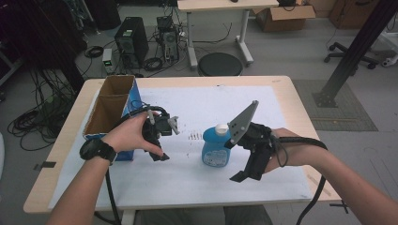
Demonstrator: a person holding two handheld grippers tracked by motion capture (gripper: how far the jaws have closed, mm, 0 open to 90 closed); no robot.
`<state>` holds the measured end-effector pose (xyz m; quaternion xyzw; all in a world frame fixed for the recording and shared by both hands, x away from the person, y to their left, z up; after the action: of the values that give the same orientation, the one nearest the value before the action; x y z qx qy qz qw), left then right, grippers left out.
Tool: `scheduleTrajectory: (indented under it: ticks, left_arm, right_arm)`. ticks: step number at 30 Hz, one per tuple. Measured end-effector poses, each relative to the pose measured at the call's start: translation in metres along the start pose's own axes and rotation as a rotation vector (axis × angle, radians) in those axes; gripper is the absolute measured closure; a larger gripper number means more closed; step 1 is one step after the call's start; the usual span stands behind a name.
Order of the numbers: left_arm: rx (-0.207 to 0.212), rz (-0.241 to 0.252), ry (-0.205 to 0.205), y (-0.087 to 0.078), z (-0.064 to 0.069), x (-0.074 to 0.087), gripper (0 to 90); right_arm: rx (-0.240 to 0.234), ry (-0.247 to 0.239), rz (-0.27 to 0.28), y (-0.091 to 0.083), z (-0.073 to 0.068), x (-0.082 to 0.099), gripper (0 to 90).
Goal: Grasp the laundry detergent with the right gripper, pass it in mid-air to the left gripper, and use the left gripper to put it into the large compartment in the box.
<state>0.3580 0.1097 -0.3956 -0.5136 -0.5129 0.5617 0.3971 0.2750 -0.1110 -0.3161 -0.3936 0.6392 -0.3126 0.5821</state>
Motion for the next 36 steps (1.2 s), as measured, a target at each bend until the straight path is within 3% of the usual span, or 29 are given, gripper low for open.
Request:
scheduleTrajectory:
  ticks: [9,24,31,36]
  left_arm:
    - [-0.008,-0.005,-0.003,-0.003,-0.001,0.0,4.7]
    - [-0.013,-0.003,-0.006,-0.008,-0.003,0.0,4.7]
    - [-0.015,0.006,-0.011,-0.009,-0.004,0.001,4.7]
    - [-0.014,0.008,-0.013,-0.009,-0.003,0.001,4.7]
  right_arm:
    - [-0.009,-0.004,0.047,-0.013,0.001,-0.003,3.6]
    - [0.039,-0.029,0.218,-0.051,0.019,-0.005,1.8]
    - [0.086,-0.001,0.307,-0.064,0.037,0.003,0.5]
    - [0.109,0.044,0.339,-0.067,0.051,0.016,0.5]
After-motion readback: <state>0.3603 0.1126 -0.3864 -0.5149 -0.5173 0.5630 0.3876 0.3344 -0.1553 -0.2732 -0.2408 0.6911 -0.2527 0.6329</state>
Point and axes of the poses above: each handheld gripper's, and its own axes: y roughly forward along the jaws, x roughly out of its underside, z roughly to its right, the point moved 7 cm from there along y, roughly forward along the jaws, and after that the axes turned 3 degrees about -z, right-handed, at the moved point
